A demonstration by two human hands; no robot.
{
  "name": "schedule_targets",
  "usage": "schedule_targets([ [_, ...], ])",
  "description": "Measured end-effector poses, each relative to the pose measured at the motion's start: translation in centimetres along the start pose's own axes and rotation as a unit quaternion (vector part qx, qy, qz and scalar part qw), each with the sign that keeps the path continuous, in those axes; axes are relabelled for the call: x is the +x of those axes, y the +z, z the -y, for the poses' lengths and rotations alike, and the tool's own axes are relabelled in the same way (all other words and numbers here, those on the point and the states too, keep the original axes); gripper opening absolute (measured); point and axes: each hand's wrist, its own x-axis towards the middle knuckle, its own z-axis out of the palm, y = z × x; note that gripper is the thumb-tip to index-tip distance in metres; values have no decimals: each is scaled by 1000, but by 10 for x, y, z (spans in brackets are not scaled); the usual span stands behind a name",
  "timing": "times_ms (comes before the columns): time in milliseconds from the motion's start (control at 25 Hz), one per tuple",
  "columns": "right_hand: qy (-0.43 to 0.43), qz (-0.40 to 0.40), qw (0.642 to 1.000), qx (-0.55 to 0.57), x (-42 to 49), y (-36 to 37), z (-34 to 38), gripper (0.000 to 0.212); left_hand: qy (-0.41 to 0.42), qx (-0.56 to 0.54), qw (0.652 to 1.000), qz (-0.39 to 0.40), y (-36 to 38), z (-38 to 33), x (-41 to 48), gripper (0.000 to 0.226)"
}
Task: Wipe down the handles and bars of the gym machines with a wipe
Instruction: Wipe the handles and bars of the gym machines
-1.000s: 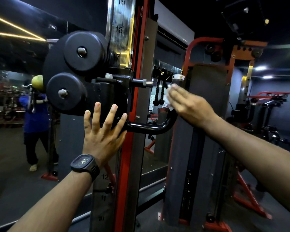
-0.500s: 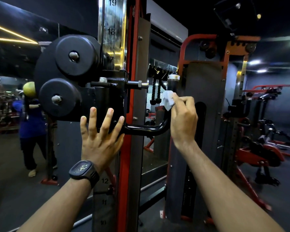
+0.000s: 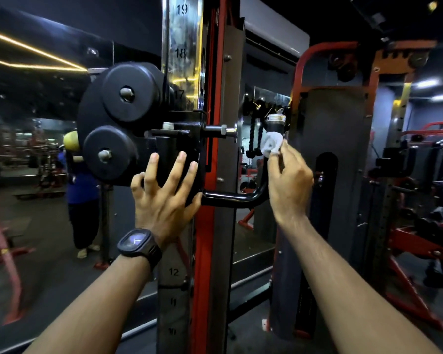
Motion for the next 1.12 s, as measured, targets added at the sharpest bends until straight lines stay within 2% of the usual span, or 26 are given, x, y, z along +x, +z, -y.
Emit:
schedule_targets([
  [120, 3, -12, 1000, 23, 12, 0, -4, 18, 13, -38, 999, 36, 2, 1, 12, 57],
  [320, 45, -14, 997, 59, -2, -1, -3, 38, 20, -34, 998, 50, 4, 3, 12, 56],
  [520, 105, -26, 991, 76, 18, 7, -2, 35, 33, -31, 999, 26, 6, 5, 12, 53],
  [680, 130, -2, 989, 71, -23, -4, -6, 27, 31, -58, 998, 14, 8, 6, 10, 52],
  [800, 185, -33, 977, 100, -10, 3, -2, 33, 33, -71, 997, 16, 9, 8, 11, 51],
  [880, 216, -52, 971, 92, -25, 6, 0, 30, 29, -89, 995, 22, 7, 9, 11, 51],
  [1000, 315, -55, 940, 118, -58, 9, -3, 24, 34, -90, 995, 20, 6, 8, 9, 50],
  [1120, 375, -67, 915, 134, -71, 17, 2, 20, 29, -97, 995, 19, 5, 8, 11, 48],
])
